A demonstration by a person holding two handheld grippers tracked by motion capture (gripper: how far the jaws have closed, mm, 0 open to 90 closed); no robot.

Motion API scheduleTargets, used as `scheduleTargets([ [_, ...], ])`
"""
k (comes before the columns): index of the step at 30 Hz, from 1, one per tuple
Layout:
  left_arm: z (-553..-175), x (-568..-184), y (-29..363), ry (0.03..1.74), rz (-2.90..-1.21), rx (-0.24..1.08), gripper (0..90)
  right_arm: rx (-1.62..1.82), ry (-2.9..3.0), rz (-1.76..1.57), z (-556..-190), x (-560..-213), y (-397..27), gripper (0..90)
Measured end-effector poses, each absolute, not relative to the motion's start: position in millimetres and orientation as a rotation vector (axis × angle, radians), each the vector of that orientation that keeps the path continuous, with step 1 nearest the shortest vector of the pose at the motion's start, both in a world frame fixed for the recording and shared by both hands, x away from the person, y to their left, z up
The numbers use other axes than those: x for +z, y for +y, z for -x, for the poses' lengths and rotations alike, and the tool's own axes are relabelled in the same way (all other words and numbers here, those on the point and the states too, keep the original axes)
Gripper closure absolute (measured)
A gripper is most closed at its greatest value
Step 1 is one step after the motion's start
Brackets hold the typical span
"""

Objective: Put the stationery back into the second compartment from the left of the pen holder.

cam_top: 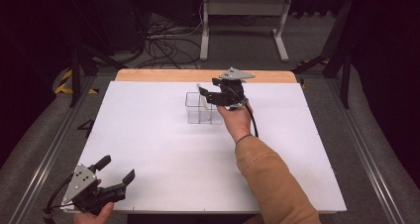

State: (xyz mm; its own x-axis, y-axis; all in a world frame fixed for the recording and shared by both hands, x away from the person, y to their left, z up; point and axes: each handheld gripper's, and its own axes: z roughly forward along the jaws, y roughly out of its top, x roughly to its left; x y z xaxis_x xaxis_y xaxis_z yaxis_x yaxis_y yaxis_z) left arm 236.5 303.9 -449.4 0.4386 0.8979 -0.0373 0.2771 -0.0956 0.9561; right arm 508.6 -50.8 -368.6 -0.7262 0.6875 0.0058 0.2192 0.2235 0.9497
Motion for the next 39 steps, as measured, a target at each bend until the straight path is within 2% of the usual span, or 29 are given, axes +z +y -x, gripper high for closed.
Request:
scheduleTargets([
  [3,-237.0,-449.2,303.5,1.045,-1.625,0.727,10.3,1.501,2.117,-0.806,-505.0,-364.1,-53.6,18.4],
  [7,-237.7,-449.0,303.0,1.042,-1.633,0.726,10.3,1.487,2.146,-0.755,-495.5,-356.2,-54.5,12.3],
  [16,-240.2,-448.7,301.5,1.032,-1.633,0.722,10.3,1.499,2.147,-0.689,-476.1,-342.3,-60.1,11.0],
  [25,-241.8,-448.9,300.1,1.028,-1.627,0.723,10.3,1.516,2.137,-0.698,-472.3,-338.3,-68.4,9.7],
  [39,-248.8,-447.5,297.4,1.012,-1.642,0.717,10.3,1.542,2.147,-0.602,-445.3,-326.6,-100.7,2.0],
])
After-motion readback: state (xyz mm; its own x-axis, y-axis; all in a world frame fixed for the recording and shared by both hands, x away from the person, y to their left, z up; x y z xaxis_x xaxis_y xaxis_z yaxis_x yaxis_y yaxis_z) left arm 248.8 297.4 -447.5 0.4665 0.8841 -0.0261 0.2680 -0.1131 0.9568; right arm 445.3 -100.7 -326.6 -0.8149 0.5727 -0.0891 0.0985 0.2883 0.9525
